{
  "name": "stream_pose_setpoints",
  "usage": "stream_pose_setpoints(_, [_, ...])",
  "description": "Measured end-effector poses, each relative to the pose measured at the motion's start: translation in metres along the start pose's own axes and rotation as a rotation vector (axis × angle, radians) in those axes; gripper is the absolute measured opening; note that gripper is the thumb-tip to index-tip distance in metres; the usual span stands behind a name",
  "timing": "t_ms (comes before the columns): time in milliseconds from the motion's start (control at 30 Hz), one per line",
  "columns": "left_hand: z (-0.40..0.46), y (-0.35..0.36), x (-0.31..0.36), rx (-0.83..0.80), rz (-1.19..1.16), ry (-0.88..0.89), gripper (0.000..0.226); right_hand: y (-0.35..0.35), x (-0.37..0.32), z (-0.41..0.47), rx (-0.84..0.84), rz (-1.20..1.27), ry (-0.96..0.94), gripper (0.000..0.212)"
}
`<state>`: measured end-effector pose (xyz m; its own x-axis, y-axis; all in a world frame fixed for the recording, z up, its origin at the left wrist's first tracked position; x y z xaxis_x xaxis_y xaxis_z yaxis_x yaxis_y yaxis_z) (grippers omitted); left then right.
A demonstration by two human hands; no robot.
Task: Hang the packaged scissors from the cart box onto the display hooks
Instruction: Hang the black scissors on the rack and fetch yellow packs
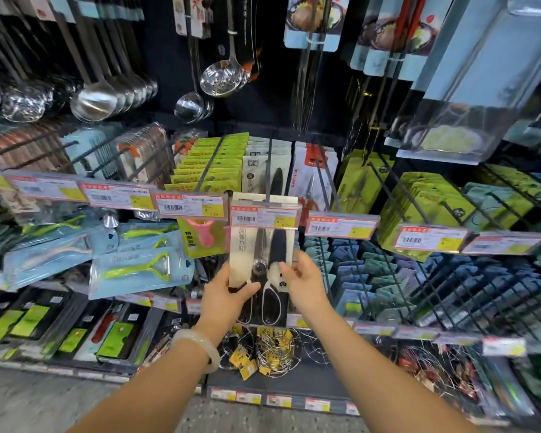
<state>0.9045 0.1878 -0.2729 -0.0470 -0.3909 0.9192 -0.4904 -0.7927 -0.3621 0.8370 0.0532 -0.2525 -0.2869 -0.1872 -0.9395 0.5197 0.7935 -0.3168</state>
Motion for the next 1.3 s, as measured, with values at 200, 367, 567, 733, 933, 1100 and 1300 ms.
stream_pose_setpoints(200, [0.007, 0.005, -0.007, -0.008, -0.013, -0.009, 0.034, 0.006, 0.003, 0.009, 0.015, -0.034, 0.046, 0.040])
stream_pose_setpoints(367, [0.021, 0.006, -0.004, -0.036, 0.071, -0.035, 0.047, 0.013, 0.001, 0.011, 0.000, -0.041, 0.078, 0.044])
stream_pose_setpoints(567, [0.012, 0.013, 0.000, -0.105, 0.180, -0.101, 0.085, -0.004, 0.006, 0.001, -0.084, -0.248, 0.192, 0.059])
stream_pose_setpoints(733, [-0.022, 0.043, 0.020, -0.211, 0.810, 0.070, 0.082, -0.036, 0.020, -0.028, -0.197, -0.718, 0.142, 0.061])
stream_pose_setpoints(933, [-0.079, 0.119, 0.065, -0.283, 1.151, 0.230, 0.082, -0.115, 0.047, -0.082, -0.242, -1.073, 0.090, 0.078])
stream_pose_setpoints(1100, [-0.132, 0.214, 0.117, -0.343, 1.248, 0.411, 0.073, -0.216, 0.074, -0.139, -0.176, -1.169, 0.153, 0.084])
stream_pose_setpoints(1300, [-0.213, 0.356, 0.176, -0.502, 1.253, 0.663, 0.076, -0.359, 0.128, -0.234, 0.091, -1.107, 0.317, 0.080])
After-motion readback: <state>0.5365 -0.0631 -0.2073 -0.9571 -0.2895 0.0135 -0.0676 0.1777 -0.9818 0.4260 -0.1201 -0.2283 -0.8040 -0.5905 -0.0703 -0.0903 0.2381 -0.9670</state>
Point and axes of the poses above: each hand's wrist, its own z-axis towards the middle knuckle, its own y-axis out of the palm, x = y × z, the point moved 1 cm from there along z, towards the middle knuckle, and after that the axes turned 4 degrees about -x, right-handed, at the moved point
